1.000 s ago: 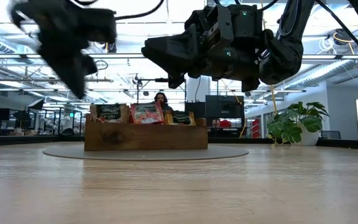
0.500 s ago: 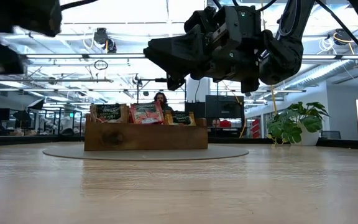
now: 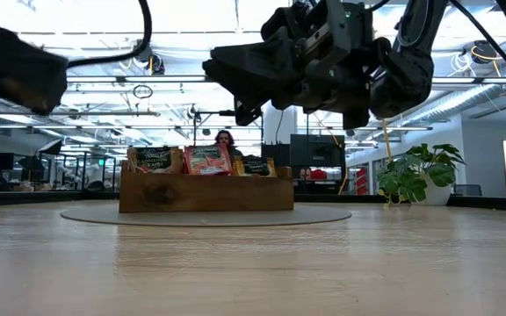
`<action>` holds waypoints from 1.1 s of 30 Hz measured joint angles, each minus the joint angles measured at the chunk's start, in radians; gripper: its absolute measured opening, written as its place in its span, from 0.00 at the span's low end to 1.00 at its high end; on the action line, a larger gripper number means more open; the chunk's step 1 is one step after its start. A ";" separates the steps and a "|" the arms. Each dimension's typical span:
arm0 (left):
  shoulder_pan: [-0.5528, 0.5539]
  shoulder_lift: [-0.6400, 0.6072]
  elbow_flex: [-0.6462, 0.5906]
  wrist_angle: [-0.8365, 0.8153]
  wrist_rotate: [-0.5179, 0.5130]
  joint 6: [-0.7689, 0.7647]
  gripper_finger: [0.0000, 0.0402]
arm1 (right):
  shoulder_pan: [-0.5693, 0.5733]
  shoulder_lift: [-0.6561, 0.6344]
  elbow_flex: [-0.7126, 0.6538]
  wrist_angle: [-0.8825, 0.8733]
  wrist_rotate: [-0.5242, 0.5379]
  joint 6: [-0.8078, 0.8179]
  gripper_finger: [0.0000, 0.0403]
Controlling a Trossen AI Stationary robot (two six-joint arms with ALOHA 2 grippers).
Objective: Pick & Place Tea
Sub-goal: Put the brown tea bag into the wooden organizer
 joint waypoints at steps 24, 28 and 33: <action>0.025 -0.001 0.116 -0.208 -0.093 0.261 0.02 | 0.007 0.000 0.000 -0.043 0.000 -0.016 0.19; 0.061 -0.017 0.303 -0.651 -0.343 0.289 0.02 | 0.007 0.000 0.000 -0.064 0.002 -0.035 0.19; 0.120 -0.012 0.491 -0.956 -0.792 0.307 0.02 | 0.007 0.000 0.000 -0.084 0.002 -0.043 0.19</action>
